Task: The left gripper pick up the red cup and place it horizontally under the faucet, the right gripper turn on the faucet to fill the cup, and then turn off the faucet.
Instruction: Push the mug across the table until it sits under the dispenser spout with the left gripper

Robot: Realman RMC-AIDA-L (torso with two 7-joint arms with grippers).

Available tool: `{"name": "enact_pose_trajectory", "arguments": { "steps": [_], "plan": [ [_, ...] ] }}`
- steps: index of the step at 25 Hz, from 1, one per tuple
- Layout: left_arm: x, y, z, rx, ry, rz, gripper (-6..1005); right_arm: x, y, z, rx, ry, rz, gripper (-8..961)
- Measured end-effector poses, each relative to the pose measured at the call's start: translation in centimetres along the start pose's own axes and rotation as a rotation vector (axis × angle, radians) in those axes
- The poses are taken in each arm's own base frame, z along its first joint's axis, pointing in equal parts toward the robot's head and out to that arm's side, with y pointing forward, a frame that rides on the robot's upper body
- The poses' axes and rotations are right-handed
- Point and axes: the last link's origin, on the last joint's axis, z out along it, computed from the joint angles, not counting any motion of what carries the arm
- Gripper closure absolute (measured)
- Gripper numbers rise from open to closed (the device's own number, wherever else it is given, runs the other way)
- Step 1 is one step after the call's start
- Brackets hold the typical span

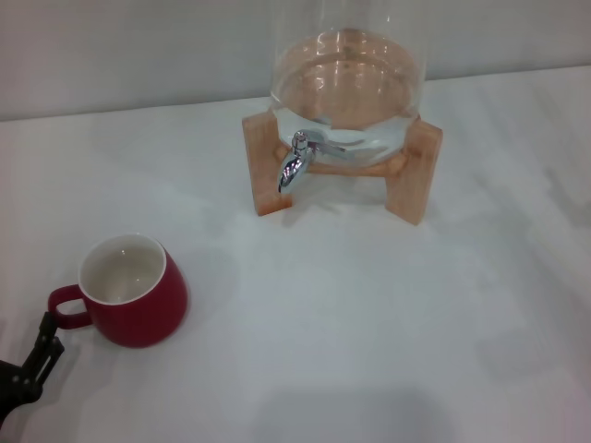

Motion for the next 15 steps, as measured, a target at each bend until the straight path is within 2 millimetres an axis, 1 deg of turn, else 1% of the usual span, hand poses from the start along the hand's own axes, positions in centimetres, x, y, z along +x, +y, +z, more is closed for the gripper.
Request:
{"name": "enact_pose_trajectory", "arguments": {
  "steps": [15],
  "plan": [
    [0.02,0.47,0.22,-0.028,-0.002,0.004,117,-0.02,0.04,0.02,-0.003,-0.002,0.000,118]
  ]
}}
